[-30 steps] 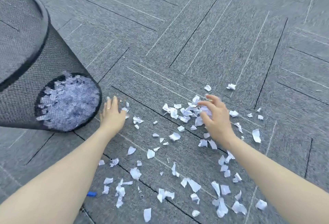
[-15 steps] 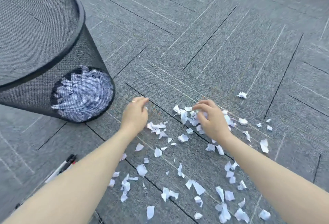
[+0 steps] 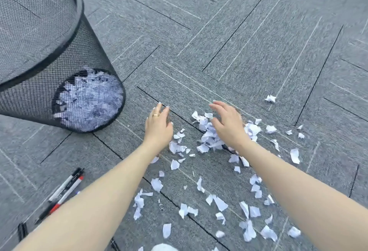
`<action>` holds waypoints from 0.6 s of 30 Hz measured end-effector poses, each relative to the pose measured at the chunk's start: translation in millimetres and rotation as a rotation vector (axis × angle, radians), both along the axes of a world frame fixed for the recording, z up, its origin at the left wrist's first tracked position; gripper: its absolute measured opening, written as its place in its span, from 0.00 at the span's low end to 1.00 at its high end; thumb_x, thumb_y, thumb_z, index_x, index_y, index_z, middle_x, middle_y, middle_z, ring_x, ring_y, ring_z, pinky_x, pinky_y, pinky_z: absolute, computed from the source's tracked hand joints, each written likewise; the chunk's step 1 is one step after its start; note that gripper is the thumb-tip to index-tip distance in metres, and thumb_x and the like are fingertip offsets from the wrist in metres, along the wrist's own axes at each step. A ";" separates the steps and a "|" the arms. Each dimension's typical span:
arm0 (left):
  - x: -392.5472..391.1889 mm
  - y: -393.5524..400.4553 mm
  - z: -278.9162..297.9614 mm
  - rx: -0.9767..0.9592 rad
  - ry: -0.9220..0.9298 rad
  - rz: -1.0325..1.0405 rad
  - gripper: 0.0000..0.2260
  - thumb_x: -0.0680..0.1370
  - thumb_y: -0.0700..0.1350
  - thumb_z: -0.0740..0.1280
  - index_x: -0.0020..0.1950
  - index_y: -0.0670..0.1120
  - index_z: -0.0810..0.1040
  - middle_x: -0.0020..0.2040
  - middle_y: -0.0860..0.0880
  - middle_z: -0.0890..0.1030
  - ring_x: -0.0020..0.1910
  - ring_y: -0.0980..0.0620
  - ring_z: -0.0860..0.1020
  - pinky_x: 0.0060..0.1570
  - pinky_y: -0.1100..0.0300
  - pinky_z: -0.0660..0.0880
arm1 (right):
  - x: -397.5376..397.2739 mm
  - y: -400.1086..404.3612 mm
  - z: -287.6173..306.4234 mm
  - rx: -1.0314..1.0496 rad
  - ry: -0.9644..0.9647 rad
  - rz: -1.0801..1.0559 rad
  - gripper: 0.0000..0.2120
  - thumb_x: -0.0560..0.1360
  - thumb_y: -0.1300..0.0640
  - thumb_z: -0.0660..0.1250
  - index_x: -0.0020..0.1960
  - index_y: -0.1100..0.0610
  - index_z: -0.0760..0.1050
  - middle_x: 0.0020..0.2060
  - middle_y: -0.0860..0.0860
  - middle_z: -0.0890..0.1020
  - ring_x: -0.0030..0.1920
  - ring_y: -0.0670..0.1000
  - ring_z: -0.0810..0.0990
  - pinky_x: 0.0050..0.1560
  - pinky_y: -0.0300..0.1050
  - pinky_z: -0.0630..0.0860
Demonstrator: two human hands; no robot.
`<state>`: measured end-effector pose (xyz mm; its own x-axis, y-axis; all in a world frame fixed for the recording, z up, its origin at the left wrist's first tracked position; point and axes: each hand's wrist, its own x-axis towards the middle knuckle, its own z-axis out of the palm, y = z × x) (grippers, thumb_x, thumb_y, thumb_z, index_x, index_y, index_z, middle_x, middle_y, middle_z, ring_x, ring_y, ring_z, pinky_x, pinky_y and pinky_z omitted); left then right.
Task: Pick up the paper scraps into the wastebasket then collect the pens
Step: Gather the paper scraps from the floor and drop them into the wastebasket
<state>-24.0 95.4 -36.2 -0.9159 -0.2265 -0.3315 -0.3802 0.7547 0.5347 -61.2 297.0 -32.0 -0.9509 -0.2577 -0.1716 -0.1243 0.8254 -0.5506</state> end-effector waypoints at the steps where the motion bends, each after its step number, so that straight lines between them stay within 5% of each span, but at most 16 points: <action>1: -5.5 -2.1 -2.5 -0.063 -0.046 0.040 0.27 0.78 0.42 0.58 0.76 0.47 0.53 0.77 0.49 0.47 0.76 0.46 0.47 0.73 0.46 0.45 | -0.9 -4.6 0.6 0.029 -0.029 0.060 0.20 0.78 0.55 0.56 0.70 0.50 0.64 0.71 0.45 0.64 0.71 0.48 0.59 0.72 0.53 0.52; 3: -3.3 -7.8 -3.2 -0.091 -0.103 0.101 0.28 0.79 0.44 0.57 0.76 0.46 0.48 0.77 0.47 0.42 0.76 0.47 0.42 0.73 0.47 0.43 | 6.5 -10.9 0.1 0.074 -0.080 0.189 0.19 0.78 0.54 0.55 0.70 0.49 0.64 0.70 0.44 0.65 0.71 0.46 0.60 0.73 0.53 0.52; 6: 30.0 -11.8 0.5 0.031 -0.067 -0.024 0.24 0.80 0.42 0.56 0.75 0.49 0.54 0.77 0.52 0.46 0.76 0.51 0.45 0.73 0.48 0.47 | 29.3 -8.0 -1.8 0.032 -0.052 0.262 0.13 0.78 0.53 0.56 0.60 0.48 0.74 0.60 0.42 0.74 0.62 0.43 0.70 0.70 0.54 0.58; 9: 70.8 -15.0 7.9 0.137 0.015 -0.200 0.18 0.80 0.38 0.56 0.68 0.51 0.70 0.72 0.58 0.64 0.70 0.58 0.63 0.71 0.49 0.62 | 36.9 0.4 0.3 -0.162 0.039 0.097 0.10 0.77 0.55 0.60 0.51 0.51 0.79 0.49 0.42 0.76 0.50 0.44 0.73 0.60 0.52 0.69; 12: 71.1 -17.4 11.9 0.188 0.108 -0.059 0.16 0.79 0.37 0.57 0.65 0.47 0.73 0.68 0.54 0.69 0.52 0.58 0.75 0.59 0.55 0.73 | 23.8 2.9 -0.6 -0.165 0.062 -0.046 0.11 0.76 0.56 0.60 0.55 0.53 0.78 0.53 0.46 0.75 0.55 0.48 0.73 0.60 0.52 0.70; 13: 64.1 -18.6 10.4 0.179 0.122 0.020 0.17 0.79 0.37 0.57 0.67 0.47 0.71 0.70 0.53 0.66 0.53 0.54 0.76 0.59 0.54 0.73 | 18.3 0.7 -0.4 -0.131 0.049 -0.044 0.13 0.76 0.55 0.60 0.58 0.53 0.76 0.57 0.48 0.75 0.58 0.48 0.72 0.63 0.52 0.68; 15: 48.9 -20.0 6.7 0.099 0.061 0.124 0.20 0.80 0.41 0.56 0.73 0.48 0.63 0.75 0.51 0.58 0.71 0.46 0.64 0.70 0.47 0.61 | 8.4 -8.4 -0.1 -0.066 0.015 0.009 0.17 0.76 0.54 0.59 0.65 0.52 0.71 0.64 0.48 0.72 0.66 0.48 0.67 0.69 0.53 0.62; 18: 46.1 -14.0 0.4 0.022 -0.047 0.025 0.22 0.81 0.45 0.54 0.75 0.50 0.56 0.77 0.52 0.49 0.76 0.51 0.46 0.74 0.48 0.46 | 1.7 -28.5 0.2 0.033 -0.031 0.136 0.22 0.77 0.54 0.57 0.71 0.50 0.62 0.71 0.45 0.63 0.72 0.47 0.58 0.73 0.53 0.51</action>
<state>22.1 81.4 -35.9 -0.8935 -0.2414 -0.3788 -0.4236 0.7330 0.5322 -59.5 268.5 -31.7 -0.9018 -0.3773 -0.2106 -0.2194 0.8198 -0.5290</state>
